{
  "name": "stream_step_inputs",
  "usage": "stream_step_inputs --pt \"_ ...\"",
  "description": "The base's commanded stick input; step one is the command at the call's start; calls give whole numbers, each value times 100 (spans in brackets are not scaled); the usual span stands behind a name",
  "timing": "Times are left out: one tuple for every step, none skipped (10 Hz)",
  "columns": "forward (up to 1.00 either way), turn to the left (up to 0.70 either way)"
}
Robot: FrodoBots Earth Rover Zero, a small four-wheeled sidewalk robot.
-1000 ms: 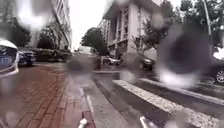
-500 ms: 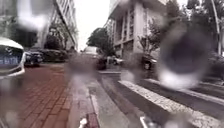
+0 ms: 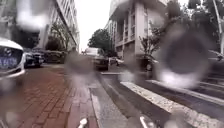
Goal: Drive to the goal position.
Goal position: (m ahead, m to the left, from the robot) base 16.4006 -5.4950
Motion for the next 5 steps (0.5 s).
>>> stream_step_inputs --pt "20 0" --pt "20 0" --pt "20 0" --pt "20 0" --pt "20 0"
